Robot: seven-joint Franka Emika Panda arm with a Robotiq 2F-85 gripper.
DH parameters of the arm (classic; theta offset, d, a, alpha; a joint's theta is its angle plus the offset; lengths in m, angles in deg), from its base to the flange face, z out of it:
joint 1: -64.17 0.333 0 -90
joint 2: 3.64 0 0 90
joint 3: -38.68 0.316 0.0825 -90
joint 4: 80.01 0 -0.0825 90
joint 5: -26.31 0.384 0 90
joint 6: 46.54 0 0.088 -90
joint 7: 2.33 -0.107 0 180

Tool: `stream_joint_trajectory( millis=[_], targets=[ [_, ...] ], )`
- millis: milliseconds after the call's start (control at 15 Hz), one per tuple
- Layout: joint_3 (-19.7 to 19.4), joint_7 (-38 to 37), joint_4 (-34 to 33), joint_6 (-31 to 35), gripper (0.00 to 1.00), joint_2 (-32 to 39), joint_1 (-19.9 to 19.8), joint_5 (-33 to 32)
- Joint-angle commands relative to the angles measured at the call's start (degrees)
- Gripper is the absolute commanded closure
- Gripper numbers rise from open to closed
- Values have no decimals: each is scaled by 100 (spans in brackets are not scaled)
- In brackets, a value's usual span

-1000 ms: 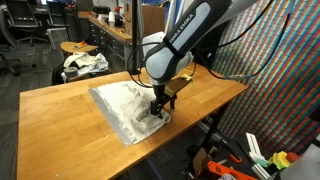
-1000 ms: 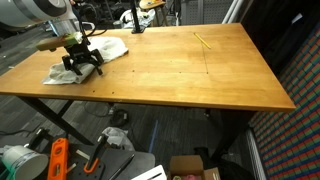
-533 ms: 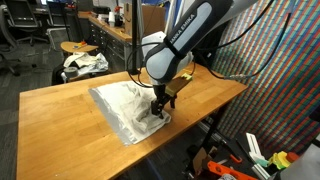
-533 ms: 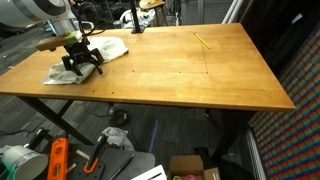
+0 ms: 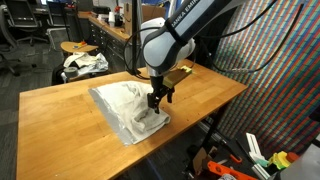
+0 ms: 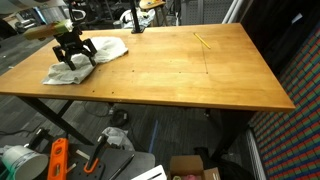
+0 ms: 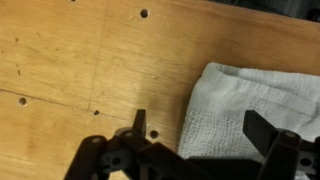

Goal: Fold the cloth in half

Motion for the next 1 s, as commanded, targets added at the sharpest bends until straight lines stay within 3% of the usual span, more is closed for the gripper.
stream_joint_trajectory(
  millis=[0,267,933],
  targets=[
    [237,585,72,-380,0,-397,13,581],
    [518,1251,86,-263,0,-411,61,1495],
    [888,2338,145,-179,0,-304,174,2835]
  ],
)
